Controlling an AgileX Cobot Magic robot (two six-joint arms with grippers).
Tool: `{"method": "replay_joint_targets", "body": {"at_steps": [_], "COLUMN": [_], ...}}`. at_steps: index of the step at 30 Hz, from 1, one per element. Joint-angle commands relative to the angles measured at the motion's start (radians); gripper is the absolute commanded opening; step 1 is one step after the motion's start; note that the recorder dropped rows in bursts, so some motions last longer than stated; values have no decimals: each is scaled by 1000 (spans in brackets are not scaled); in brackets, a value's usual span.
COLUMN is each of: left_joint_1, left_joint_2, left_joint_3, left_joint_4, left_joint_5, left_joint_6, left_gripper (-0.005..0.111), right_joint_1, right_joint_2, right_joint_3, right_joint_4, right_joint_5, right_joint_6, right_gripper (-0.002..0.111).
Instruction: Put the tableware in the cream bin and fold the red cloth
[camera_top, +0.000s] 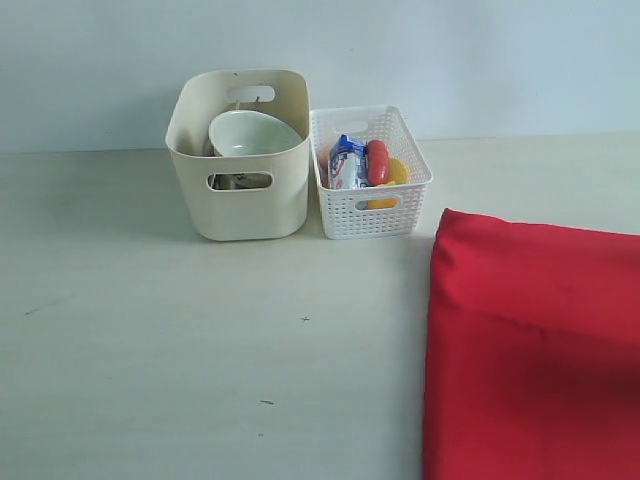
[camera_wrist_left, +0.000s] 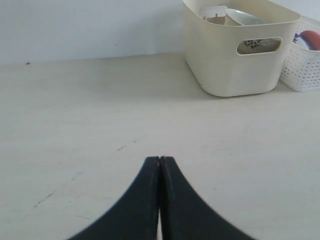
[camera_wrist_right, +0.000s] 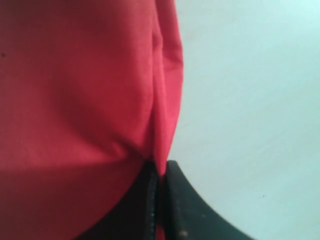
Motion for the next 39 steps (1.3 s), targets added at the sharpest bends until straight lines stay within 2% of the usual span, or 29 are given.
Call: {"method": "replay_joint_targets", "body": {"at_steps": [1, 5, 7, 9, 12, 13, 15, 16, 18, 20, 21, 24, 28, 33, 39], "left_joint_1": [3, 3, 3, 3, 3, 3, 3, 3, 3, 3, 3, 3, 3, 3, 3], "left_joint_2": [-6, -6, -6, -6, -6, -6, -6, -6, -6, -6, -6, -6, -6, -6, -6], "left_joint_3": [3, 3, 3, 3, 3, 3, 3, 3, 3, 3, 3, 3, 3, 3, 3], "left_joint_4": [-2, -2, -2, -2, -2, -2, -2, -2, -2, -2, -2, -2, -2, -2, -2], "left_joint_5": [-4, -4, -4, -4, -4, -4, -4, -4, -4, -4, -4, -4, -4, -4, -4], "left_joint_6": [-2, -2, -2, -2, -2, -2, -2, -2, -2, -2, -2, -2, -2, -2, -2], "left_gripper": [0, 0, 0, 0, 0, 0, 0, 0, 0, 0, 0, 0, 0, 0, 0], "right_joint_1": [-9, -9, -9, -9, -9, -9, -9, -5, 22, 77, 131, 236, 345, 366, 366], "right_joint_2": [50, 74, 74, 74, 55, 28, -10, -27, -88, -134, -155, -155, -104, -22, 58], "right_joint_3": [-84, -147, -187, -221, -241, -241, -241, -239, -237, -208, -175, -107, -39, -30, -30], "right_joint_4": [-17, -5, -10, -18, -32, -43, -42, -31, 76, 234, 302, 309, 309, 304, 26], "right_joint_5": [22, 26, 42, 67, 85, 74, 52, 47, 36, -11, -40, -75, -86, -57, -70], "right_joint_6": [-44, -70, -70, -70, -70, -70, -72, -80, -189, -307, -373, -404, -404, -419, -146], "right_gripper": [2, 3, 8, 20, 45, 60, 66, 65, 54, 33, 18, 0, 0, 0, 0]}}
